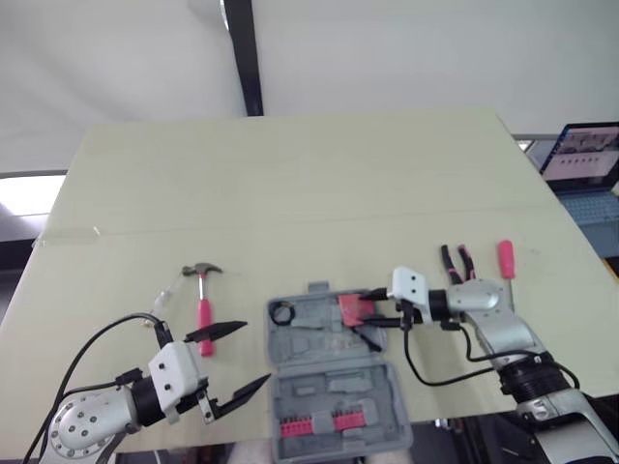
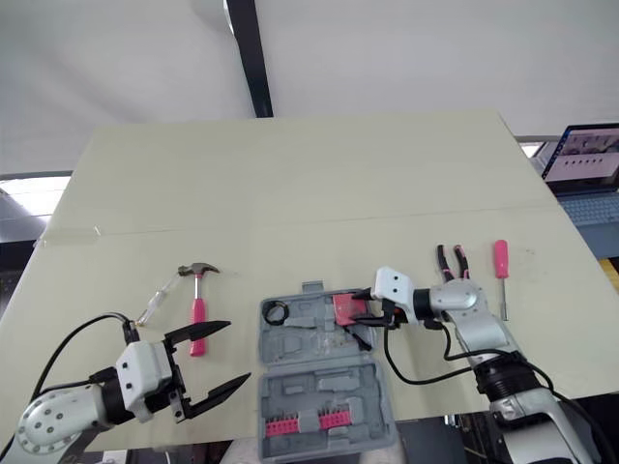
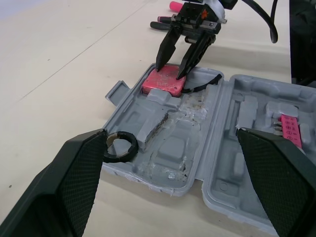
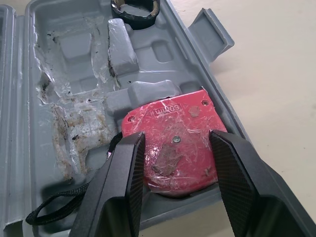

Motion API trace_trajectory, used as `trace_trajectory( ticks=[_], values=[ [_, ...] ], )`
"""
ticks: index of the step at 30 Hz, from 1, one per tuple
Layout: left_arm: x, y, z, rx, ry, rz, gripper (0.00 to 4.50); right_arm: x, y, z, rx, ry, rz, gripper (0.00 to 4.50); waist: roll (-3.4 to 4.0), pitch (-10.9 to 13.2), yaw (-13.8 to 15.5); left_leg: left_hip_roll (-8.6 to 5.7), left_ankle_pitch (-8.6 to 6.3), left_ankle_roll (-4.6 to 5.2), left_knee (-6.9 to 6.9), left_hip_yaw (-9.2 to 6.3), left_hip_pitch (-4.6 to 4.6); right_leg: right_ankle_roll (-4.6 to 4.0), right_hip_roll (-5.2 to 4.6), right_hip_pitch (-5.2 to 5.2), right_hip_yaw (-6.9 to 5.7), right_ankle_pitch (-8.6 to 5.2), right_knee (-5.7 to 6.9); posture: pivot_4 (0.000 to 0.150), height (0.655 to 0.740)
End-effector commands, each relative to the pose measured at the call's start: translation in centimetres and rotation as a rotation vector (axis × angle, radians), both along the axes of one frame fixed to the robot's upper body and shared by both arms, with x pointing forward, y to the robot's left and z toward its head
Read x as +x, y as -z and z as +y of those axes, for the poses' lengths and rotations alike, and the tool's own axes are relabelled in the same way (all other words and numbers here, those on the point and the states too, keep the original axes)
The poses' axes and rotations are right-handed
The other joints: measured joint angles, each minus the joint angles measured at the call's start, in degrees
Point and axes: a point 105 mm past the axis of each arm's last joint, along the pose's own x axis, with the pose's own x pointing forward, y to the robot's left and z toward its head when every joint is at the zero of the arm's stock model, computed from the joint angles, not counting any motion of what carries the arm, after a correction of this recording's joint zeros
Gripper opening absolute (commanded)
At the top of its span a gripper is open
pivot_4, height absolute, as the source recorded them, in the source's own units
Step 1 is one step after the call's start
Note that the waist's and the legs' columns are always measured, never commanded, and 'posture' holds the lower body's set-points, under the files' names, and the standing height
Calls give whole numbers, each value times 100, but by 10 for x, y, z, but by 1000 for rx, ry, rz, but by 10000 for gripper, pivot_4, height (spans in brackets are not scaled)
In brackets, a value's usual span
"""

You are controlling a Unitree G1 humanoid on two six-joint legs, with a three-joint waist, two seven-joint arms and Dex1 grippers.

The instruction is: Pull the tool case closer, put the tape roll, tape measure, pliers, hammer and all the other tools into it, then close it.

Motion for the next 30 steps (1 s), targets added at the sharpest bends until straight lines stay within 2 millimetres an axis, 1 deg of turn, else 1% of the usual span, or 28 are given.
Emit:
trace_trajectory(
  ticks=[1,3,4,6,7,8,10,13,15,17,19,20,22,23,27,30],
  values=[
    [-1,-10,-3,-12,18,-36,45000,-4,17,-5,-23,36,64,21932,0,0,-1,0,0,0,0,0,0,0,0,0,0,0,0,1500,7400],
    [1,-13,-1,-40,-9,-41,45000,0,-2,-3,26,58,55,21932,0,0,-1,0,0,0,0,0,0,0,0,0,0,0,0,1500,7400],
    [2,-14,0,-49,-19,-41,45000,1,-8,-3,40,66,54,21932,1,0,0,0,0,0,0,0,-1,0,0,0,0,0,-1,1500,7400],
    [4,-17,3,-67,-49,-45,45000,0,-35,-6,85,102,53,21932,5,4,15,0,0,0,1,-1,-4,0,0,-2,0,0,0,1500,7400],
    [4,-18,6,-75,-66,-40,45000,-4,-46,-11,92,123,73,21932,11,7,28,0,0,0,2,-3,-8,0,-1,-5,-1,0,0,1500,7400],
    [4,-18,8,-83,-78,-34,45000,-10,-53,-14,93,137,100,21932,19,12,43,-1,0,0,2,-6,-12,0,-1,-7,-3,0,-1,1500,7400],
    [2,-18,13,-116,-106,-2,45000,-25,-61,-27,77,178,167,21932,20,13,57,-3,0,0,2,-6,-17,0,-2,-12,-2,0,-2,1500,7400],
    [-2,-15,22,-173,-166,72,45000,-51,-63,-44,28,219,209,21932,12,14,136,0,0,0,-2,-9,-17,0,-1,-10,-7,0,-5,1500,7400],
    [-6,-14,26,-184,-185,99,45000,-65,-63,-50,16,234,222,21932,7,15,149,0,0,0,0,-7,-15,0,0,-7,-6,0,-6,1500,7400],
    [-15,-9,32,-175,-199,139,45000,-81,-60,-60,8,260,250,21932,5,16,163,-1,0,0,5,-2,-13,0,-1,-5,1,0,-4,1500,7400],
    [-26,-2,41,-161,-224,181,45000,-96,-53,-73,-15,309,279,26767,3,18,163,-1,-1,1,4,0,-14,0,-2,-4,2,0,-7,1500,7400],
    [-30,1,45,-159,-246,190,45000,-102,-48,-81,-27,336,289,30190,1,18,163,-2,-2,2,3,1,-13,0,-2,-4,2,0,-9,1500,7400],
    [-38,6,48,-151,-265,200,45000,-112,-42,-90,-37,368,305,39108,-3,19,164,-2,-2,3,3,3,-12,0,-1,-4,4,0,-10,1500,7400],
    [-42,9,49,-132,-270,199,45000,-116,-38,-93,-40,376,313,44793,-4,18,161,-2,-2,3,3,3,-11,0,-1,-3,4,0,-10,1500,7400],
    [-59,22,52,-94,-276,244,45000,-126,-23,-103,-57,411,320,44793,-6,18,154,-1,-2,3,2,5,-9,-2,-1,-3,6,-1,-10,1500,7400],
    [-68,25,54,-96,-283,257,45000,-127,-19,-107,-57,424,320,44793,-7,19,150,-1,-5,5,1,5,-10,-2,-1,-4,7,-1,-14,1500,7400]
  ],
)
